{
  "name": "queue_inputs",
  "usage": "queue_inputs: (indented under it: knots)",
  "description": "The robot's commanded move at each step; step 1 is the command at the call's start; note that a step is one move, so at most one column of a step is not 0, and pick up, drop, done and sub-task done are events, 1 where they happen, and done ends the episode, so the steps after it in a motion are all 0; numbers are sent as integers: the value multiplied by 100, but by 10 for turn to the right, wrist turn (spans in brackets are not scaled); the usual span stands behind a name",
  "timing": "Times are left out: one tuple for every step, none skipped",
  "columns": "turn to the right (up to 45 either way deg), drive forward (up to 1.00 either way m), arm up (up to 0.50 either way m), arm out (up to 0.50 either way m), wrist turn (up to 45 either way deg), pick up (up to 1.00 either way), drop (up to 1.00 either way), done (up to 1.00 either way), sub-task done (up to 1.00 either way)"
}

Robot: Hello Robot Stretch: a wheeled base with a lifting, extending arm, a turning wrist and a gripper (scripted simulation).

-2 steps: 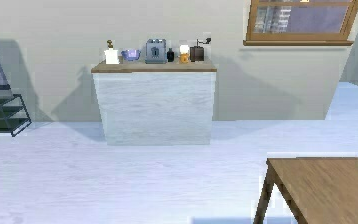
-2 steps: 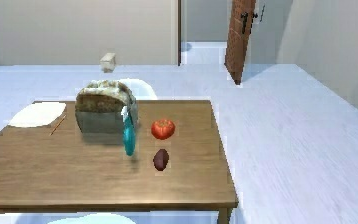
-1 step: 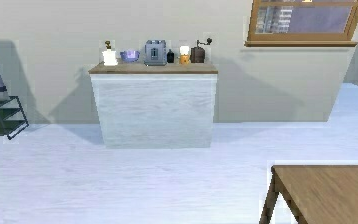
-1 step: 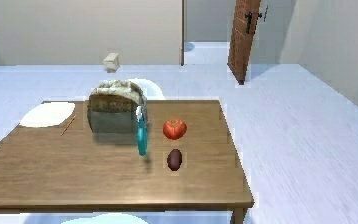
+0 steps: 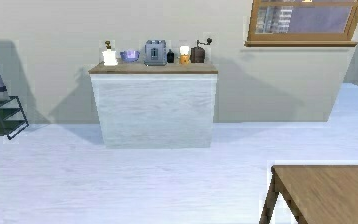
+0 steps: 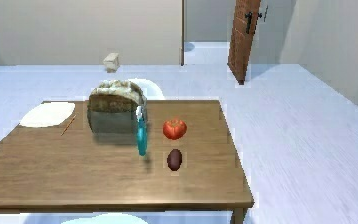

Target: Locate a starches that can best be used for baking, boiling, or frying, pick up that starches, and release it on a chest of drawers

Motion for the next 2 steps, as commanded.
queue_inputs:
  knots:
    - [0, 0, 36, 0, 0, 0, 0, 0, 0]
    - [0, 0, 0, 28, 0, 0, 0, 0, 0]
